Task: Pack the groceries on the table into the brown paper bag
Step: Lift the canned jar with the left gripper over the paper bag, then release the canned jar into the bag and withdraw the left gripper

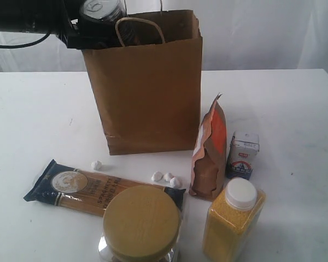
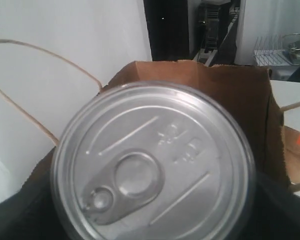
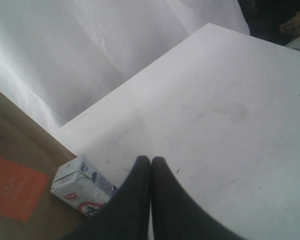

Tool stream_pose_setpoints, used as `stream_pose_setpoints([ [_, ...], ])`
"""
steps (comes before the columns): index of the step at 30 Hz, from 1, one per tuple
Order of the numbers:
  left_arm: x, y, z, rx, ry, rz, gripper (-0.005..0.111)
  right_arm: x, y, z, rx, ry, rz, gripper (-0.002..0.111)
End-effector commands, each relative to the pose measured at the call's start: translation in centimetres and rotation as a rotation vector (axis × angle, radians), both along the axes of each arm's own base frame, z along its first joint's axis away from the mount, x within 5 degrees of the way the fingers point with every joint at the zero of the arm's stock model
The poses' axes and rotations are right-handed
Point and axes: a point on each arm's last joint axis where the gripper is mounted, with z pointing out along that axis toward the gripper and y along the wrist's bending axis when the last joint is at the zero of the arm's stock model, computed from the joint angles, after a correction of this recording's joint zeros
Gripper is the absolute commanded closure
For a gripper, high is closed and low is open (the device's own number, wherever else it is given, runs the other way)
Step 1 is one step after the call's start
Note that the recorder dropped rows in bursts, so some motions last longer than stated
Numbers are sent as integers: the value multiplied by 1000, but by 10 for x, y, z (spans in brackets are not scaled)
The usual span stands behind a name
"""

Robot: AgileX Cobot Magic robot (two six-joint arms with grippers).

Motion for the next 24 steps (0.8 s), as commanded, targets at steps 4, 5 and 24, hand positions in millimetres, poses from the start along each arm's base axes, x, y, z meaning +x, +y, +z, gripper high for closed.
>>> stream_pose_setpoints([
  [4, -5, -2, 15, -71, 0, -15, 72, 0, -1, 1, -20, -12, -5, 108],
  [5, -6, -3, 15, -74, 1, -27, 68, 0, -1, 1, -20, -12, -5, 108],
  [24, -9, -3, 12, -26, -2, -62, 12, 0, 0, 0, -14, -8, -4, 108],
])
